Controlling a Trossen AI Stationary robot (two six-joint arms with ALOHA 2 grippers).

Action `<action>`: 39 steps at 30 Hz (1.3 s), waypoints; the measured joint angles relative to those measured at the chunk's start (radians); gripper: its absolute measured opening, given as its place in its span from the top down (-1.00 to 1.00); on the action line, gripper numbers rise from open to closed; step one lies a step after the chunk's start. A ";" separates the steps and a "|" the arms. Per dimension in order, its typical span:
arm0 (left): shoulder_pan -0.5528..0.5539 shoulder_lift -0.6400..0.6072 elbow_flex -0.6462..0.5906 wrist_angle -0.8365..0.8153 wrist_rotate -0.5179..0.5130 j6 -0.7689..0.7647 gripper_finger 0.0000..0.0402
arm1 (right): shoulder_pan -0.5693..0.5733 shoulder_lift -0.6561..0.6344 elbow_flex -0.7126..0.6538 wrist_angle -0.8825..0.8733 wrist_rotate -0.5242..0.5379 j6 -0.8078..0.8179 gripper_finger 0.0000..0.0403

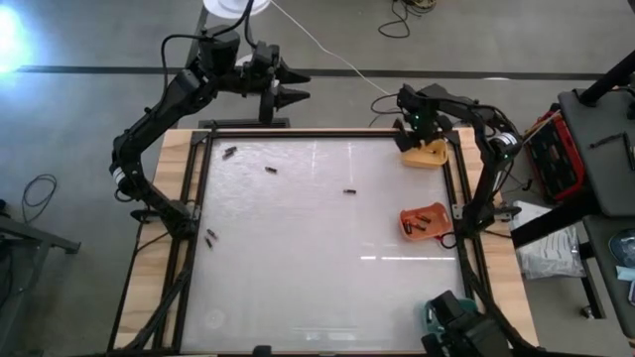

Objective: Sort batteries
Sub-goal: Put the silver battery into the green bin

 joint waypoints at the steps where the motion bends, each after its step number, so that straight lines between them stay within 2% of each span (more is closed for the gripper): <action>1: 0.001 0.000 0.000 0.000 0.000 0.000 -0.03 | -0.001 0.000 -0.014 0.006 0.018 0.005 0.40; 11: 0.012 0.000 0.000 0.008 -0.001 0.007 -0.03 | -0.002 0.000 -0.098 0.139 0.098 0.050 0.20; 21: 0.012 0.000 0.000 0.013 -0.001 -0.003 -0.03 | -0.014 0.054 -0.117 0.180 0.102 0.092 0.32; 28: 0.012 0.000 0.000 0.003 0.001 -0.012 -0.03 | -0.025 0.071 -0.122 0.191 0.082 0.087 0.31; 31: 0.012 0.000 0.000 0.000 0.002 -0.012 -0.03 | -0.027 0.070 -0.114 0.191 0.037 0.092 0.30; 37: 0.012 0.000 0.000 0.000 0.003 -0.012 -0.03 | -0.020 0.052 -0.084 0.206 -0.121 0.112 0.33; 39: 0.012 0.000 0.000 0.000 0.003 -0.012 -0.03 | -0.020 0.038 -0.071 0.211 -0.127 0.111 0.33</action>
